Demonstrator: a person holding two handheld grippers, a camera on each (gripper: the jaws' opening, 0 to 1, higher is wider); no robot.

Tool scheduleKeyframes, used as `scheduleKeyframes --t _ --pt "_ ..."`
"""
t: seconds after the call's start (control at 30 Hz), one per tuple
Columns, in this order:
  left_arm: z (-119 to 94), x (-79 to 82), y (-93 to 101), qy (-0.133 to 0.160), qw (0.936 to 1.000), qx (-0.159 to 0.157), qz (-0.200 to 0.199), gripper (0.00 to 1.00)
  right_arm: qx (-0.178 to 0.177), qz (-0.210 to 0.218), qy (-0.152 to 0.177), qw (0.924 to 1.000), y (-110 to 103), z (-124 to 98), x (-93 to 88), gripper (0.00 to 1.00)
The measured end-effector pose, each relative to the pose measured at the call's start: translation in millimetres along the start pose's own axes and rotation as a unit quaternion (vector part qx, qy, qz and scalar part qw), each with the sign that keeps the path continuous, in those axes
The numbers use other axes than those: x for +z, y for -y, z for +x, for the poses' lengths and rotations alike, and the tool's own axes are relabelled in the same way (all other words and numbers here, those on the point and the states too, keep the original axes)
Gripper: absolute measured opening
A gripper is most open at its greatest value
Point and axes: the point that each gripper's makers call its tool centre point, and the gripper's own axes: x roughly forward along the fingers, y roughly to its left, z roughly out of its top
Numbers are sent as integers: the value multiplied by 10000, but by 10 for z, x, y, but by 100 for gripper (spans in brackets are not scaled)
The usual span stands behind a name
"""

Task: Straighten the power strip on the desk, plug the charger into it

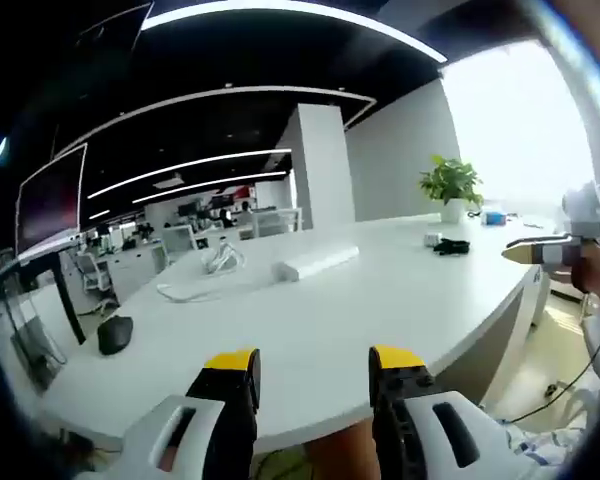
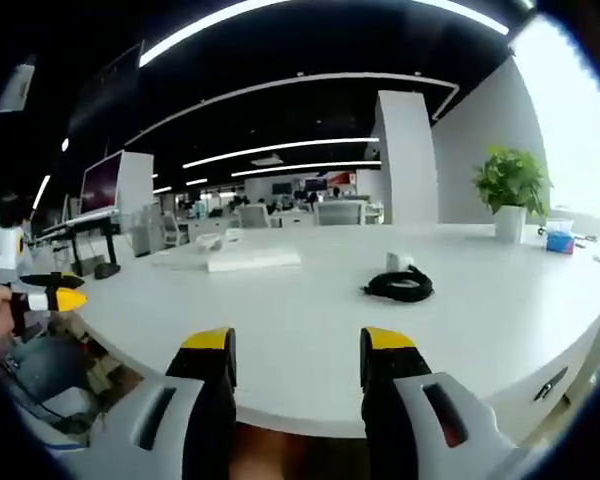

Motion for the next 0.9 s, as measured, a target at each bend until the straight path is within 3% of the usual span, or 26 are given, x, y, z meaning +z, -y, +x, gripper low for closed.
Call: scheduleKeyframes --t 0.23,0.43,0.63,0.77,0.9 --pt "-26 4 22 -6 10000 43 47 44 38 71 -55 10000 51 41 -59 49" --pt "7 285 16 340 9991 166 204 44 68 -181 29 9998 106 122 89 49" --pt "211 510 176 491 9983 123 296 44 296 -185 134 9993 87 127 229 49" --pt "394 523 212 411 9990 94 113 44 243 -66 38 9997 156 36 229 49" --pt "521 377 139 173 9995 71 -268 44 38 -4 4 10000 251 -39 200 49"
